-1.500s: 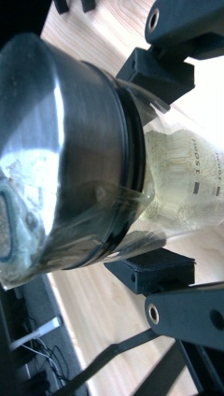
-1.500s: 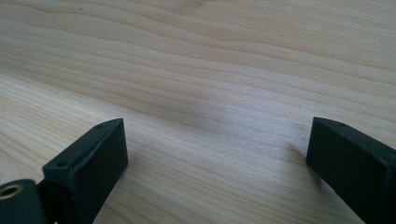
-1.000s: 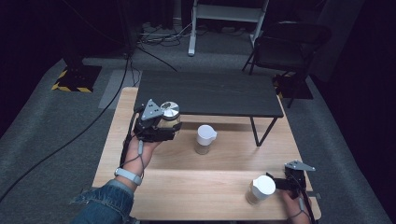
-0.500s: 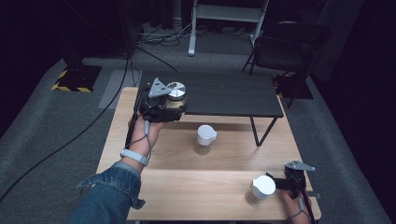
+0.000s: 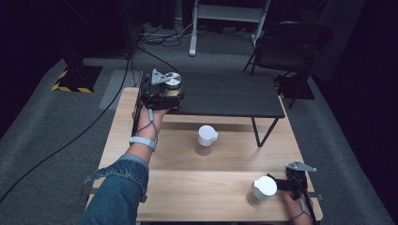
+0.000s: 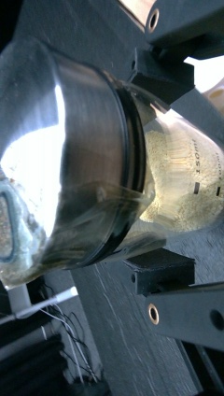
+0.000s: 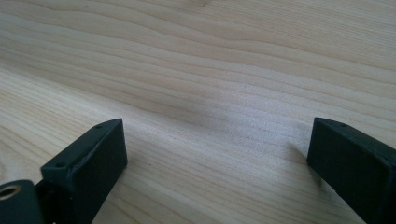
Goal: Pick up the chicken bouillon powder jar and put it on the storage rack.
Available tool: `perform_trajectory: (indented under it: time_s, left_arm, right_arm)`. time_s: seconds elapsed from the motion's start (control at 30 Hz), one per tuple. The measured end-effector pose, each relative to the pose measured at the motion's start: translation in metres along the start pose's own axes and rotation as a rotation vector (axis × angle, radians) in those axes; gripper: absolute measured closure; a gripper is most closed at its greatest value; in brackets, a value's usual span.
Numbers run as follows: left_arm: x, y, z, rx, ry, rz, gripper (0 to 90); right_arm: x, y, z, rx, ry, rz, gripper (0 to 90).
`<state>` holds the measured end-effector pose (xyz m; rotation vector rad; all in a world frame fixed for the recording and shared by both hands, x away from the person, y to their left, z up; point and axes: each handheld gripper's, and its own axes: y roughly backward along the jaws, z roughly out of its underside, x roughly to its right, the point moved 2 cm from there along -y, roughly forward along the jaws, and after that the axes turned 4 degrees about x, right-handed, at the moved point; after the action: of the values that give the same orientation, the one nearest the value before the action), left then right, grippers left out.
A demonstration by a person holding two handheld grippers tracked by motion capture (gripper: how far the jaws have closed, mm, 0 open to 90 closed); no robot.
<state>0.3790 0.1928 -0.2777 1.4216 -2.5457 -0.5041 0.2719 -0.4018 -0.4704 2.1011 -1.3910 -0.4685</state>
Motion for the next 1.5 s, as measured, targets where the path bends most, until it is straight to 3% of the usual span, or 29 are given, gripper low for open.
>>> perform_trajectory:
  time_s: [0.13, 0.23, 0.4, 0.6, 0.67, 0.83, 0.97, 1.03, 1.17, 1.4, 1.5]
  left_arm:
    - [-0.005, -0.003, 0.01, 0.035, 0.026, 0.013, 28.9]
    - [-0.002, -0.009, 0.009, 0.003, 0.016, 0.0, 17.3]
    - [0.009, -0.004, 0.015, 0.038, -0.014, -0.021, 10.9]
    - [0.012, 0.004, 0.025, 0.049, -0.009, -0.005, 8.6]
    - [0.013, 0.007, 0.028, 0.033, -0.01, -0.007, 7.9]
    - [0.011, 0.017, 0.042, 0.023, 0.011, -0.009, 8.3]
    - [0.007, 0.024, 0.055, 0.005, 0.041, 0.016, 8.8]
    - [0.012, 0.033, 0.068, 0.042, 0.014, 0.007, 8.9]
    - [0.019, 0.046, 0.079, 0.056, -0.009, -0.008, 8.8]
    - [0.024, 0.06, 0.101, 0.052, -0.01, -0.011, 9.0]
    - [0.023, 0.066, 0.12, 0.049, 0.006, -0.017, 9.2]
  right_arm:
    - [0.0, 0.0, 0.0, 0.0, 0.0, 0.0, 4.7]
    - [0.0, 0.0, 0.0, 0.0, 0.0, 0.0, 4.7]
    - [0.0, 0.0, 0.0, 0.0, 0.0, 0.0, 4.7]
    - [0.0, 0.0, 0.0, 0.0, 0.001, 0.0, 4.7]
    - [0.0, 0.0, 0.0, 0.0, 0.001, 0.0, 4.7]
    - [0.0, 0.0, 0.0, 0.0, 0.0, 0.0, 4.7]
    - [0.0, 0.0, 0.0, -0.001, 0.0, -0.001, 4.5]
    - [0.0, -0.001, -0.001, -0.001, 0.001, 0.0, 4.3]
    - [0.0, -0.001, -0.001, -0.001, 0.0, 0.001, 4.2]
    - [0.0, -0.001, -0.001, -0.001, 0.0, 0.001, 4.1]
    - [0.0, -0.001, -0.001, -0.002, -0.001, 0.0, 4.1]
